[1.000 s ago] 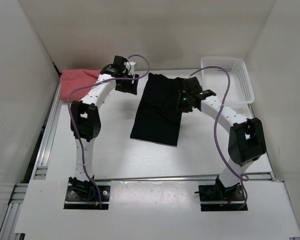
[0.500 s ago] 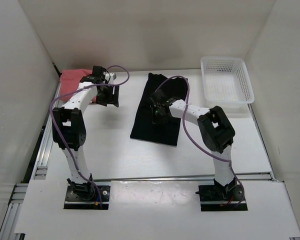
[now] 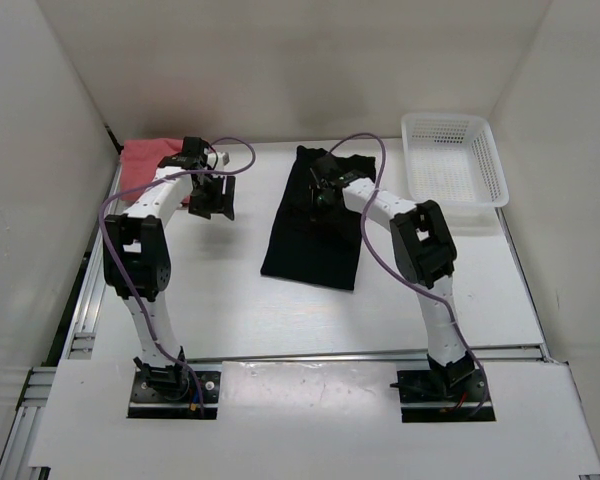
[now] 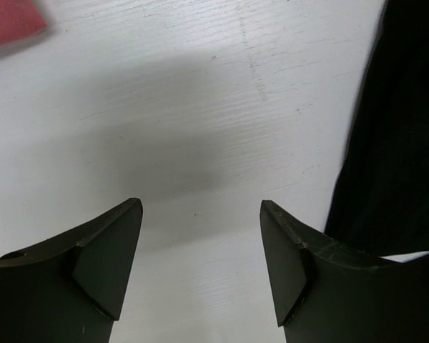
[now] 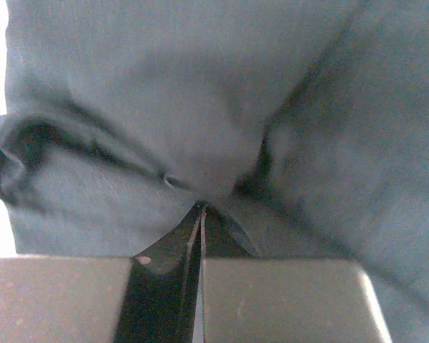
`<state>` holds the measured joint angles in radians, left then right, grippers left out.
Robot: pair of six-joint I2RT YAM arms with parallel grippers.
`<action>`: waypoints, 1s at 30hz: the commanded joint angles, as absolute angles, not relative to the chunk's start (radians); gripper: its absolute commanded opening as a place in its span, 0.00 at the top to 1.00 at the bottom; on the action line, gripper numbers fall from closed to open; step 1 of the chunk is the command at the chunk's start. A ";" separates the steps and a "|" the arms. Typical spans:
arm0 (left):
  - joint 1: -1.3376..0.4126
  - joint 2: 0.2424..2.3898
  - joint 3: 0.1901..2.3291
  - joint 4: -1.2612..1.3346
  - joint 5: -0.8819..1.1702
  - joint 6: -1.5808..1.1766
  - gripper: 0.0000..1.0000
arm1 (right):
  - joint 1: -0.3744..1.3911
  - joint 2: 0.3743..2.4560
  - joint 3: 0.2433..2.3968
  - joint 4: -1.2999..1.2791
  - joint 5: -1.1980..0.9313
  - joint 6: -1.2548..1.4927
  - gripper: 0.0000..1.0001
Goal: Fold and stack the t-shirts
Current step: Fold the folded rectangular tshirt in 1/3 of the way
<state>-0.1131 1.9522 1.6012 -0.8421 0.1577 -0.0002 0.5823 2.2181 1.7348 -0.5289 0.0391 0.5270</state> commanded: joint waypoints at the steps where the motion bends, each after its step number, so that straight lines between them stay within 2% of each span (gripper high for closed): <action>1: -0.106 1.884 1.603 -0.851 0.163 0.000 0.22 | 0.566 2.278 1.893 -0.600 0.080 0.456 1.00; 6: -0.097 1.865 1.603 -0.861 0.163 0.000 0.22 | 0.531 2.342 2.071 -0.649 0.159 0.425 1.00; 11: -0.097 1.856 1.594 -0.870 0.163 0.000 0.22 | 0.483 2.307 2.080 -0.649 0.158 0.425 1.00; 14: -0.097 1.856 1.594 -0.879 0.163 0.000 0.22 | 0.494 2.206 1.994 -0.649 0.123 0.404 1.00; 17: -0.097 1.856 1.583 -0.879 0.163 0.000 0.22 | 0.544 2.053 1.817 -0.623 0.181 0.371 1.00; 21: -0.106 1.856 1.572 -0.879 0.172 0.000 0.22 | 0.574 1.808 1.471 -0.536 0.190 0.437 1.00; 24: -0.115 1.856 1.563 -0.879 0.181 0.000 0.22 | 0.583 1.700 1.346 -0.479 0.180 0.497 1.00; 30: -0.115 1.856 1.563 -0.888 0.181 0.000 0.22 | 0.592 1.733 1.209 -0.469 0.169 0.531 1.00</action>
<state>-0.1116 1.9331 1.5654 -0.8864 0.1635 -0.0002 0.5949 1.6752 1.2530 -0.4950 0.1619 0.4999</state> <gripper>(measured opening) 0.779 0.003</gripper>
